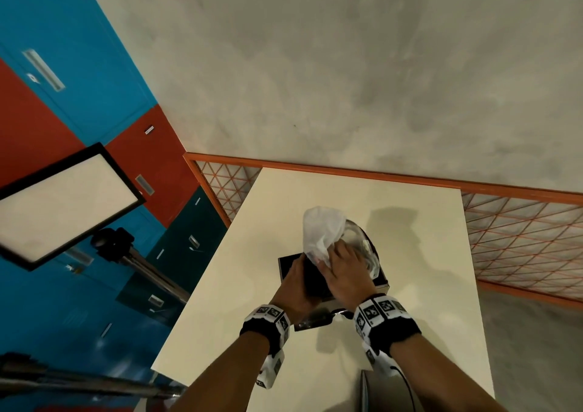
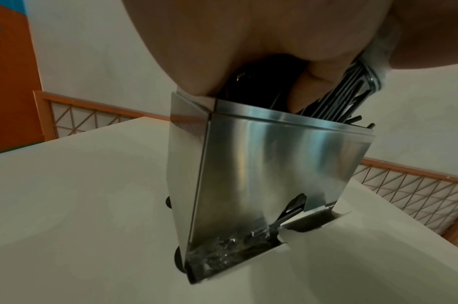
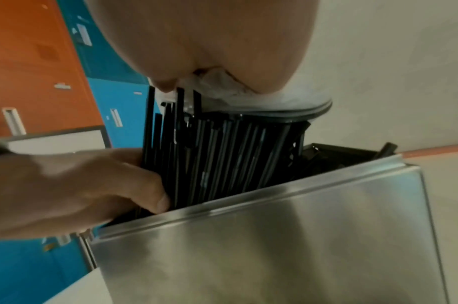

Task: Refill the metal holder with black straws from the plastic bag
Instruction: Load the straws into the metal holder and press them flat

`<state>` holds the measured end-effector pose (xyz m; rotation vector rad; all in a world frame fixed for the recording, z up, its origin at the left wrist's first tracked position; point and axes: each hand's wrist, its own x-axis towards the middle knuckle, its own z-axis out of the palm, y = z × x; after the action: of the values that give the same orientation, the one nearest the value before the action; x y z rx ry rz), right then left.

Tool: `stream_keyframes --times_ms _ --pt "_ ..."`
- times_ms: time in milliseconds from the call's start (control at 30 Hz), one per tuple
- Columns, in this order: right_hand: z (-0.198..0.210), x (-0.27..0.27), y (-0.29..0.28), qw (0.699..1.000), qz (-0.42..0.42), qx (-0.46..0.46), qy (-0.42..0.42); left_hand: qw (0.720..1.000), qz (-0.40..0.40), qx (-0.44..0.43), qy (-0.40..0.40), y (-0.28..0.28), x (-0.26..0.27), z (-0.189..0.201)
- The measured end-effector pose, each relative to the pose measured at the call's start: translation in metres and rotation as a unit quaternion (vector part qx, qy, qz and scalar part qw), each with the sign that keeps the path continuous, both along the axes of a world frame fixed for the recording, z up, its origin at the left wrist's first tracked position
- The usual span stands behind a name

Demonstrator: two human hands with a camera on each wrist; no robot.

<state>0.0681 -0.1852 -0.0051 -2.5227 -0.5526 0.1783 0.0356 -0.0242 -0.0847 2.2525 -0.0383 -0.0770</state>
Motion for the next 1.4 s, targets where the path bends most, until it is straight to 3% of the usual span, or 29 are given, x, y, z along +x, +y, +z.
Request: stream_keyframes --times_ms 167,367,567,633,733,900,1067,1233,1400 --pt "-0.002 0.004 0.002 0.998 0.039 -0.043 -0.011 1.0 0.02 0.023 -0.003 -0.004 0.003 -0.005" --pt "-0.003 0.008 -0.01 1.0 0.002 -0.014 -0.018 0.998 -0.01 0.06 -0.035 -0.014 0.008 0.009" --pt "-0.016 0.01 -0.019 0.995 0.048 -0.086 -0.036 0.992 -0.05 0.112 -0.012 -0.013 0.001 -0.002" --pt "-0.011 0.012 -0.021 0.996 0.053 -0.065 -0.021 0.997 -0.029 0.073 0.0 -0.013 0.0 0.003" --pt "0.004 0.015 -0.028 0.999 0.036 0.037 0.012 0.999 -0.019 0.028 -0.003 -0.012 -0.002 0.009" --pt "0.033 0.021 -0.045 0.982 -0.073 0.166 0.052 0.999 -0.023 0.034 -0.002 -0.01 -0.004 0.005" --pt "0.052 0.035 -0.057 0.975 -0.101 0.195 0.045 0.998 -0.01 0.048 0.027 -0.013 -0.004 0.007" --pt "0.037 0.028 -0.061 0.983 -0.054 0.148 0.096 0.997 -0.002 0.06 0.043 -0.015 -0.005 0.01" --pt "0.058 0.032 -0.069 0.974 -0.115 0.193 0.041 0.997 0.002 0.055 0.051 -0.015 -0.005 0.015"
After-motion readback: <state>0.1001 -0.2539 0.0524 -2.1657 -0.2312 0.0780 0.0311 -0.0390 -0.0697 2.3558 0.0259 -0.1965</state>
